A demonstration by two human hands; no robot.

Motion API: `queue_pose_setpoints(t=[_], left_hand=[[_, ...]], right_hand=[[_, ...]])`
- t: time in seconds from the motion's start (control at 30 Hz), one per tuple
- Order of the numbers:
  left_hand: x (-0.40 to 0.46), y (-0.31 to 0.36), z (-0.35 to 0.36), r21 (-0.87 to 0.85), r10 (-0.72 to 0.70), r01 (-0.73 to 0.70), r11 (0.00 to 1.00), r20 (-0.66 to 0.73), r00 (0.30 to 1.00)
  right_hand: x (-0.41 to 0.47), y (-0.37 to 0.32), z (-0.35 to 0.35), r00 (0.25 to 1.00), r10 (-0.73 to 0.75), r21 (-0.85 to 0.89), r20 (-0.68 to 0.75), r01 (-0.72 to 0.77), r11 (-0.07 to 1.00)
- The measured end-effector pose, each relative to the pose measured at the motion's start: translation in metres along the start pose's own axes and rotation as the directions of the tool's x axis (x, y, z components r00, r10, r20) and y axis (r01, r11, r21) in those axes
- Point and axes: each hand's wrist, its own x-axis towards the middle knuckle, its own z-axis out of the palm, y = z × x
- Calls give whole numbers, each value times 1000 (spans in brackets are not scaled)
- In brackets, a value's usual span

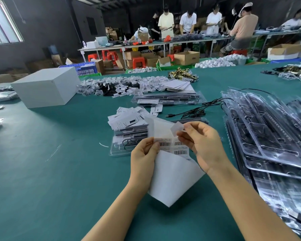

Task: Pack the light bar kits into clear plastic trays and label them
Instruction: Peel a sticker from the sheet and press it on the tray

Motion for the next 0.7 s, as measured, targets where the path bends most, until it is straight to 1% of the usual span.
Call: queue_pose_setpoints(t=[0.07, 0.13, 0.23, 0.33, 0.47, 0.53, 0.6, 0.63, 0.7], left_hand=[[2, 0, -3, -61, -35, 33, 998, -32, 999], [4, 2, -6, -129, -79, 70, 989, -68, 994], [8, 3, -8, -197, -112, 91, 976, -97, 989], [9, 5, -9, -237, -144, 117, 965, -103, 984], [10, 7, -11, -243, -188, 162, 956, -90, 978], [9, 6, -11, -240, -189, 162, 957, -93, 978], [9, 5, -11, -212, -141, 113, 971, -120, 983], [8, 5, -11, -161, -87, 63, 985, -144, 986], [7, 4, -10, 29, 81, -76, 997, -206, 975]], right_hand=[[2, -7, -4, 999, 45, 157, 15, -47, 986], [5, -13, -8, 999, 45, 220, 14, -47, 974], [8, -17, -12, 1000, 23, 210, 0, -23, 977], [10, -19, -16, 1000, 13, 239, -15, -9, 971], [11, -20, -21, 998, 8, 243, -62, 7, 970], [12, -20, -22, 997, 12, 232, -83, 8, 973], [13, -20, -23, 996, 32, 236, -83, -11, 972], [13, -21, -24, 995, 48, 246, -83, -26, 969], [14, -23, -27, 993, 90, 296, -81, -62, 953]])
